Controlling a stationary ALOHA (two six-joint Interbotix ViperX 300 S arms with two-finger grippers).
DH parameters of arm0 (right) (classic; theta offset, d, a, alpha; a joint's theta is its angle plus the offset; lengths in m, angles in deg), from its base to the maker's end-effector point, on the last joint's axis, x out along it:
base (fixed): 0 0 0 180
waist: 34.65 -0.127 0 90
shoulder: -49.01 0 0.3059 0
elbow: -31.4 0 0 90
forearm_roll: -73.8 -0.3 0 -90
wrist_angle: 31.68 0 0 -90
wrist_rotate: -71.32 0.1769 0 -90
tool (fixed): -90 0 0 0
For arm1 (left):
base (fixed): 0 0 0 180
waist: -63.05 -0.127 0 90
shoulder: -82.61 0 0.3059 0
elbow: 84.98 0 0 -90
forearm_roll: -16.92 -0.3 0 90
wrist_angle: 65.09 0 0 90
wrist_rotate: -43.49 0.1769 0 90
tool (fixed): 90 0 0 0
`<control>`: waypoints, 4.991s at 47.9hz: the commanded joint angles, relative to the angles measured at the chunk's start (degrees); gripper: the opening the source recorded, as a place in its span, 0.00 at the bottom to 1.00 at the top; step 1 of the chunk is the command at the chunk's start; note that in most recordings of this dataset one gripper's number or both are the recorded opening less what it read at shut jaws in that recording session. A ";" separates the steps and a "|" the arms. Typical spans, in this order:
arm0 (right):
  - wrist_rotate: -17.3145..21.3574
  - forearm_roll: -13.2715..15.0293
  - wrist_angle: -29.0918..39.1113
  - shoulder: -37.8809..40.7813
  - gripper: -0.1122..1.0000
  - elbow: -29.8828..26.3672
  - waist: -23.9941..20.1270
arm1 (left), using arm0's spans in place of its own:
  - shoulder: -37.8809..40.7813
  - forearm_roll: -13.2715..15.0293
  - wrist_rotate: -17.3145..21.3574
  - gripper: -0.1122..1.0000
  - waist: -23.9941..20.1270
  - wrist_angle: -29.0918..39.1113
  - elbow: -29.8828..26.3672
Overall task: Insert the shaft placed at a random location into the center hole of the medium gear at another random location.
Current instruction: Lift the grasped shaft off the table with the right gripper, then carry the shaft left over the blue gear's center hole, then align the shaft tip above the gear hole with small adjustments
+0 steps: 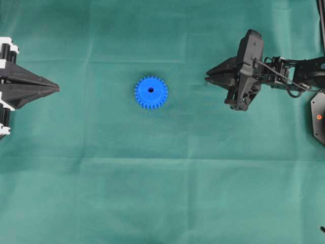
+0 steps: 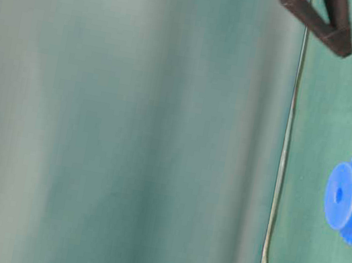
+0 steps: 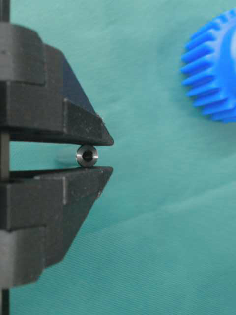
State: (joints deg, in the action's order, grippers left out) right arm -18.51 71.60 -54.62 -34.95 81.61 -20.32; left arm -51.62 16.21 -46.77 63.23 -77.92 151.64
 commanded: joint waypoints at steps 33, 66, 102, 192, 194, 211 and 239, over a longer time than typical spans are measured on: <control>-0.44 0.09 11.87 -10.20 0.21 -5.80 0.18 | 0.53 -0.18 -0.09 0.10 -0.44 -0.26 -1.49; -0.35 -0.18 12.04 6.24 0.21 -24.70 -5.98 | 0.44 -0.18 -0.18 0.10 -0.44 -0.26 -1.58; -0.26 -0.18 11.95 11.69 0.21 -28.39 -7.29 | 0.26 -0.18 -0.53 0.10 -0.44 -0.35 -1.58; 0.35 -1.14 5.36 14.94 0.21 -27.86 -7.56 | 0.62 -0.18 -0.97 0.10 -0.44 -0.35 -1.49; 0.35 -1.23 5.10 14.94 0.21 -27.86 -7.65 | 0.53 -0.18 -0.97 0.10 -0.44 -0.26 -1.49; 0.35 -1.14 5.10 14.94 0.21 -27.86 -7.65 | 0.53 -0.18 -0.97 0.10 -0.44 -0.26 -1.49; -0.09 -0.70 6.50 10.72 0.21 -27.51 -7.82 | 0.53 -0.18 -0.97 0.10 -0.53 -0.26 -1.58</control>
State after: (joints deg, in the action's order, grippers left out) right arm -18.51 70.81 -48.03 -22.38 54.71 -27.79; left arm -51.53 16.12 -47.74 62.88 -77.92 151.64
